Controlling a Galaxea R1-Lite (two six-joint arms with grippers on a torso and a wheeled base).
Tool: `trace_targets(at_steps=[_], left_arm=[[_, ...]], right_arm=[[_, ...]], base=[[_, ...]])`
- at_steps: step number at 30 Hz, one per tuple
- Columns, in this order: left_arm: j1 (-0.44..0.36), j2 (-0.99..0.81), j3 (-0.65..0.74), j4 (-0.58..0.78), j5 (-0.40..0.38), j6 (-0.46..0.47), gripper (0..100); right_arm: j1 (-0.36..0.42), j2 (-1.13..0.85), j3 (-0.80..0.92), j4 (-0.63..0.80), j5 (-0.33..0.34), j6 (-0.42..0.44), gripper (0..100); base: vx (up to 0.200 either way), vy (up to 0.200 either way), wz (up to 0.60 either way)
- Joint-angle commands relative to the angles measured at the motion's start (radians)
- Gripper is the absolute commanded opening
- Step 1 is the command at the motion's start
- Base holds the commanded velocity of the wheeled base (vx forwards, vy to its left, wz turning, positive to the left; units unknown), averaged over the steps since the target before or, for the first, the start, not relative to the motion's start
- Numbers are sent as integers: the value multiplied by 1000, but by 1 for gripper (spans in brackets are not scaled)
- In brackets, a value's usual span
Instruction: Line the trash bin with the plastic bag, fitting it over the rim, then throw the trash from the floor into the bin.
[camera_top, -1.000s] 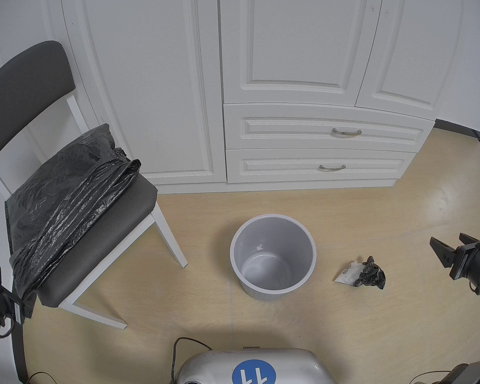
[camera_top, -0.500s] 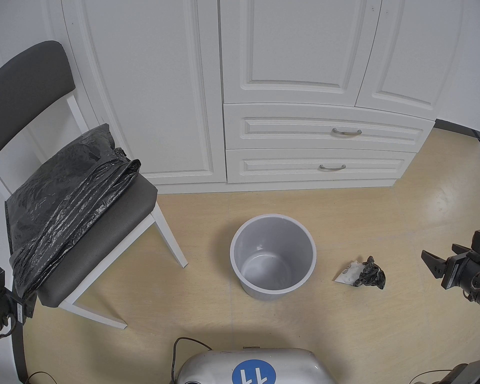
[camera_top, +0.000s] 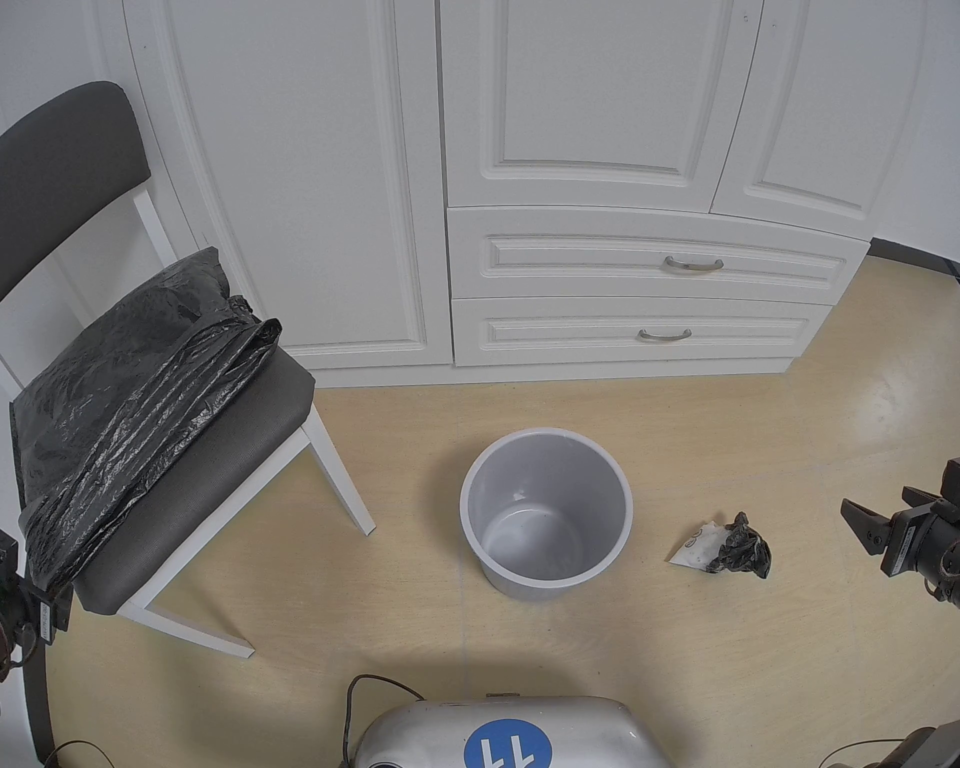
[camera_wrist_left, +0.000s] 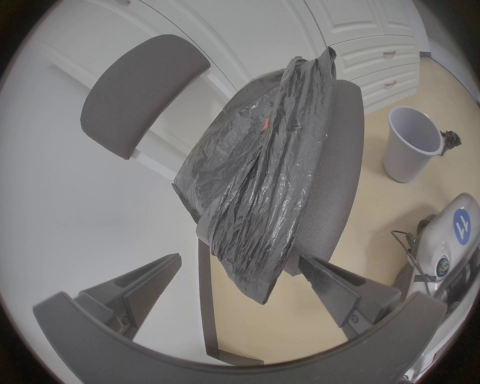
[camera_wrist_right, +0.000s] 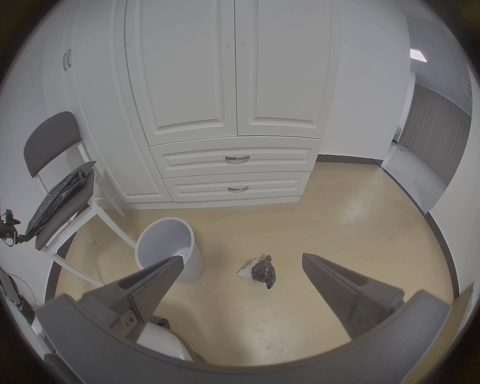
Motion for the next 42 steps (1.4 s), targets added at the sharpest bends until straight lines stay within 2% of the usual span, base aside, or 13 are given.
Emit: trace_targets(at_steps=[1, 7, 18, 29, 36, 38, 39, 42], left_arm=[[0, 22, -1, -3, 9, 0, 100], [23, 71, -12, -24, 16, -2, 100], [79, 187, 2, -196, 16, -3, 100], [129, 181, 0, -202, 12, 3, 100], [175, 281, -61, -221, 6, -6, 100], [180, 309, -67, -274, -1, -34, 100], [181, 350, -67, -346, -32, -77, 100], [207, 408, -69, -486, -84, -129, 100]], right_arm=[[0, 1, -1, -1, 0, 1, 100], [-2, 2, -3, -1, 0, 1, 100], [0, 4, -3, -1, 0, 0, 100], [0, 4, -3, -1, 2, 0, 100], [0, 1, -3, -3, 2, -2, 100], [0, 1, -4, -3, 2, -2, 100], [0, 1, -4, -3, 2, -2, 100], [0, -1, -4, -3, 2, -2, 100]], base=[[0, 0, 0], [0, 0, 0], [0, 0, 0], [0, 0, 0], [0, 0, 0], [0, 0, 0], [0, 0, 0], [0, 0, 0]])
